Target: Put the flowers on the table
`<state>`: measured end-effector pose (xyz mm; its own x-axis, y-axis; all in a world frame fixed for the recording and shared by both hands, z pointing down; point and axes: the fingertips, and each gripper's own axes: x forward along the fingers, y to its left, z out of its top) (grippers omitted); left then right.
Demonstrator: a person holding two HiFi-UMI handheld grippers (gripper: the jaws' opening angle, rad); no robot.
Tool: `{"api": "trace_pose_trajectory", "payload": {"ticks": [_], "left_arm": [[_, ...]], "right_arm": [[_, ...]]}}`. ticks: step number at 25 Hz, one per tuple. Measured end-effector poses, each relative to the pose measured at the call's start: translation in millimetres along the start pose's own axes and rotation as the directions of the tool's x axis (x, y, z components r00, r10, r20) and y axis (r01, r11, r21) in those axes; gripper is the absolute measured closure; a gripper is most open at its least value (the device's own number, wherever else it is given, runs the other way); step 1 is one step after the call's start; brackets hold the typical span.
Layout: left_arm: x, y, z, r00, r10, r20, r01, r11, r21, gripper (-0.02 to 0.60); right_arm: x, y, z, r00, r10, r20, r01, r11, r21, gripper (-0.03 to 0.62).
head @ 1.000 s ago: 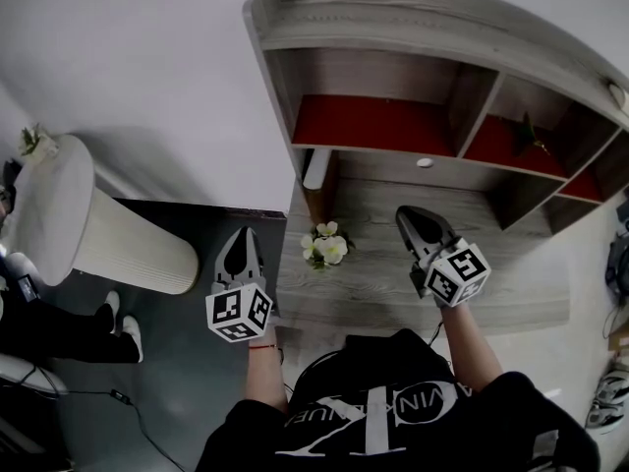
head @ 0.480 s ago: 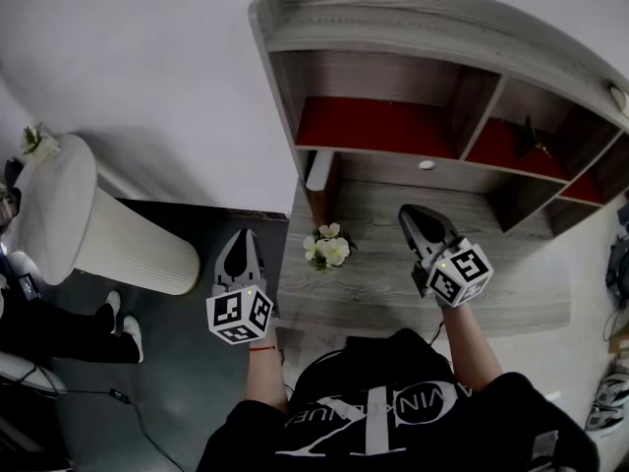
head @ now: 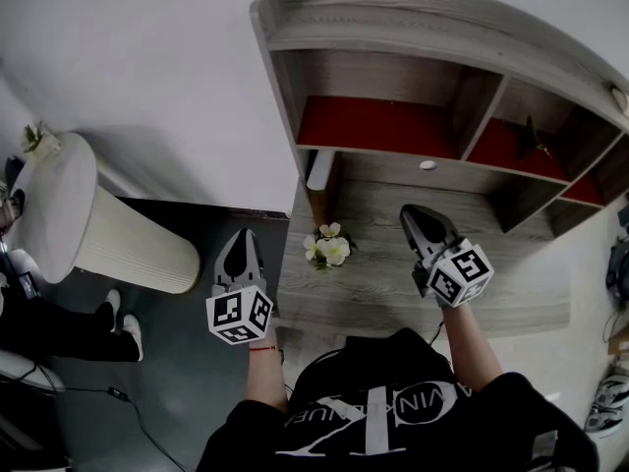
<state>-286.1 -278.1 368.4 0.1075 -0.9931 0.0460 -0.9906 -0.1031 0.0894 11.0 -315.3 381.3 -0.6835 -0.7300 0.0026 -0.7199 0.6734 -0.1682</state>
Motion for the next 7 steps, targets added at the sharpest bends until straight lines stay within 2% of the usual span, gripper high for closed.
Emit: {"api": "trace_pose_trajectory", "payload": {"ticks": [7], "left_arm": [[0.0, 1.2, -0.2, 1.0, 0.004, -0.001, -0.004, 1.0, -0.005, 0.577]], "right_arm": [[-0.1, -0.2, -1.0, 1.0, -0.003, -0.006, 0.003, 1.0, 0.003, 0.585]]}}
